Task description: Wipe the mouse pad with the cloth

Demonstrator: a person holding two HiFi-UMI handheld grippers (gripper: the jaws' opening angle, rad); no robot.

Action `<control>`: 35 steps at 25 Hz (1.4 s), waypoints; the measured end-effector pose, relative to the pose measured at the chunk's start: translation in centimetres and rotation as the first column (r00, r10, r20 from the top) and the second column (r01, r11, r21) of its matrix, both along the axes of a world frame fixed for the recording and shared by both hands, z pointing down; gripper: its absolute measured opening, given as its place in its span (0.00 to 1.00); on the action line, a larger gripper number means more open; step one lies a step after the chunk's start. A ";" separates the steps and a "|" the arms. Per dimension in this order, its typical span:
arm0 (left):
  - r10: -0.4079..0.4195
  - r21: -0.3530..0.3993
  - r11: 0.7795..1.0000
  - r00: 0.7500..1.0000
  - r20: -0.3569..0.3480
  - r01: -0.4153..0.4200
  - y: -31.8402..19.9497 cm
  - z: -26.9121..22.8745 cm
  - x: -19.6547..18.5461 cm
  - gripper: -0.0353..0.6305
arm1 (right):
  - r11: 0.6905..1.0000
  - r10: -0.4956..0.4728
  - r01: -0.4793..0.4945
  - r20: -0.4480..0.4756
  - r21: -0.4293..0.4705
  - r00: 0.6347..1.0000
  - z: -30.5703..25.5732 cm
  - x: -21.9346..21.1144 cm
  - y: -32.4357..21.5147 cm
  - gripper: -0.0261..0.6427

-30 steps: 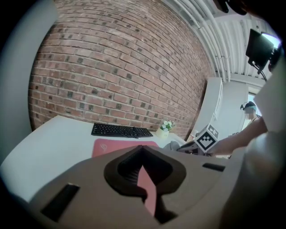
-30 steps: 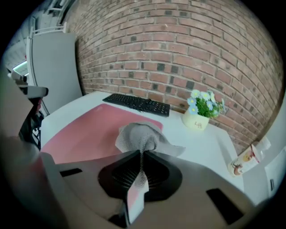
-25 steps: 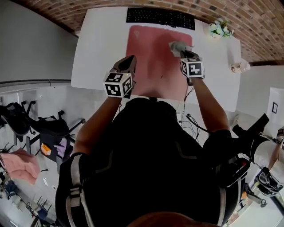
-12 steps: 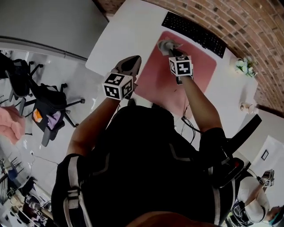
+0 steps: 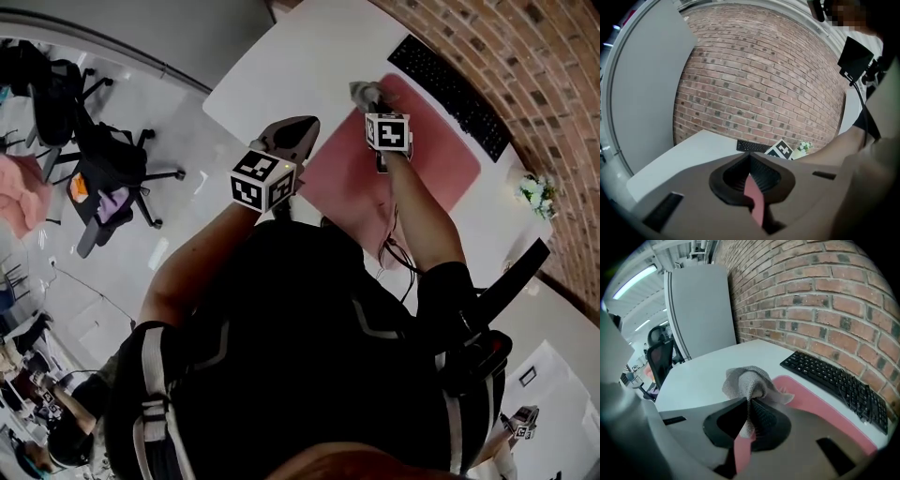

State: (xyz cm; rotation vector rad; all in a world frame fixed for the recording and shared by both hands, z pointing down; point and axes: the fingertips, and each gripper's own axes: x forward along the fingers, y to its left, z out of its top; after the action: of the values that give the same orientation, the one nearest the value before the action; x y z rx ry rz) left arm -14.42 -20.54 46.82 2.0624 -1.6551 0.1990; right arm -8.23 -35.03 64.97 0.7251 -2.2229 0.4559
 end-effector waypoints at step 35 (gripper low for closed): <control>0.285 0.004 0.958 0.958 -0.006 -0.285 -1.2 0.9 10.0 0.06 | 0.921 0.386 -0.390 -0.102 -0.016 0.917 1.5 22.3 2.5 0.08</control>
State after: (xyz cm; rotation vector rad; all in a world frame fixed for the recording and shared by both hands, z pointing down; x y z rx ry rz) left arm -4.47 -21.78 47.75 2.2954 -1.3473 0.2854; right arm 14.07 -32.57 66.42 1.1530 -1.9743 0.6386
